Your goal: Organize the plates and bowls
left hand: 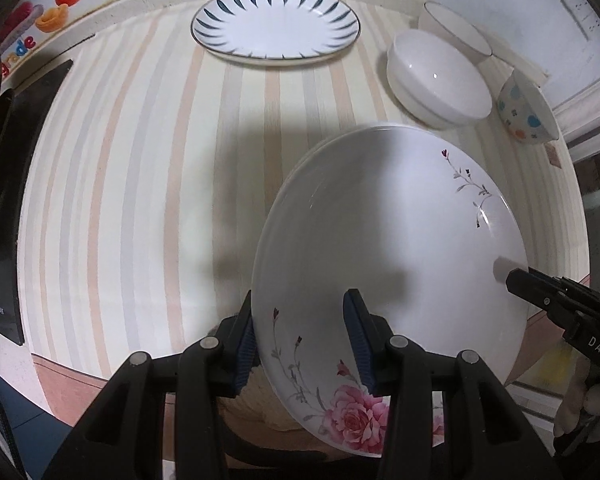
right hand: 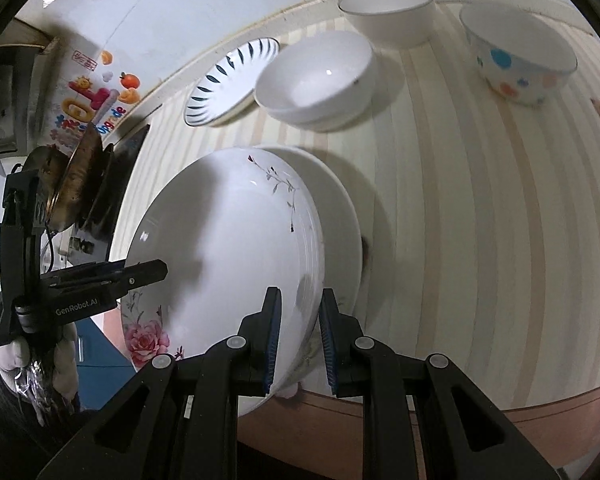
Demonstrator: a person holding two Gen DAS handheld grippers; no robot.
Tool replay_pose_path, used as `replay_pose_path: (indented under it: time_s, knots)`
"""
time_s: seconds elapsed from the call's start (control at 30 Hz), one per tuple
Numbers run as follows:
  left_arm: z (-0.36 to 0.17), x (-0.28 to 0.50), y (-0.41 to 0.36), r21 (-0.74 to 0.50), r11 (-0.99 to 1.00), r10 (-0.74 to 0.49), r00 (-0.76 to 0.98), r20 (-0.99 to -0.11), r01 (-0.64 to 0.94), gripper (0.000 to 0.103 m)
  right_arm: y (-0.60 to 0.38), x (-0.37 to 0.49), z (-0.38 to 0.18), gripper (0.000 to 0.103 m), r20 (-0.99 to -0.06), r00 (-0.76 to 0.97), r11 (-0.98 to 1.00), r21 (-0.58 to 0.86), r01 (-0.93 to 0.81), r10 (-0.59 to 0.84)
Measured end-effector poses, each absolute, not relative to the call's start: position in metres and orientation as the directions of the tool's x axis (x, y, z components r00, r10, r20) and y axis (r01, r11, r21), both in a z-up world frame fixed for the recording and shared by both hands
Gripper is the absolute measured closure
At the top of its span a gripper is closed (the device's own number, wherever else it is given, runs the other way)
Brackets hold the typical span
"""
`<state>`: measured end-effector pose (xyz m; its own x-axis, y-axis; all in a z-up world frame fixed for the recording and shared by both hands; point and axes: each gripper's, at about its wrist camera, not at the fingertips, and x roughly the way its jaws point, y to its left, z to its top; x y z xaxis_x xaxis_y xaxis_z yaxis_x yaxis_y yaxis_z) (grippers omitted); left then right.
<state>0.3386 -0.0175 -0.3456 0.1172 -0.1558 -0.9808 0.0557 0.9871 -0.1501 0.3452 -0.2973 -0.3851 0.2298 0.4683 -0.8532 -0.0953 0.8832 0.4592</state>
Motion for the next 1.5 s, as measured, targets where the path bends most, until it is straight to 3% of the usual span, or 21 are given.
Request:
replay_pose_path:
  time_s: [0.97, 1.27, 1.3, 1.4, 1.5]
  knots:
    - [-0.346, 0.338, -0.029, -0.092, 0.994, -0.098, 0.114, -0.989, 0.057, 0.064, -0.294, 0.353, -0.387, 0.079, -0.891, 0.198, 0.912, 0.404, -0.067, 0.409]
    - [-0.289, 0.366, 0.014, -0.136, 0.991, -0.132, 0.185, -0.974, -0.010, 0.064, -0.310, 0.371, -0.334, 0.079, -0.860, 0.268, 0.898, 0.438, -0.046, 0.434]
    - [-0.280, 0.377, 0.020, -0.143, 0.990, -0.136, 0.207, -0.969, -0.019, 0.064, -0.308, 0.377, -0.325, 0.078, -0.856, 0.276, 0.896, 0.441, -0.052, 0.437]
    - [-0.272, 0.413, 0.038, -0.142, 0.989, -0.128, 0.235, -0.964, -0.043, 0.064, -0.298, 0.405, -0.300, 0.063, -0.838, 0.293, 0.884, 0.463, -0.068, 0.461]
    - [-0.284, 0.459, 0.061, -0.179, 0.983, -0.161, 0.274, -0.948, -0.040, 0.064, -0.281, 0.443, -0.288, 0.061, -0.816, 0.311, 0.867, 0.493, -0.067, 0.488]
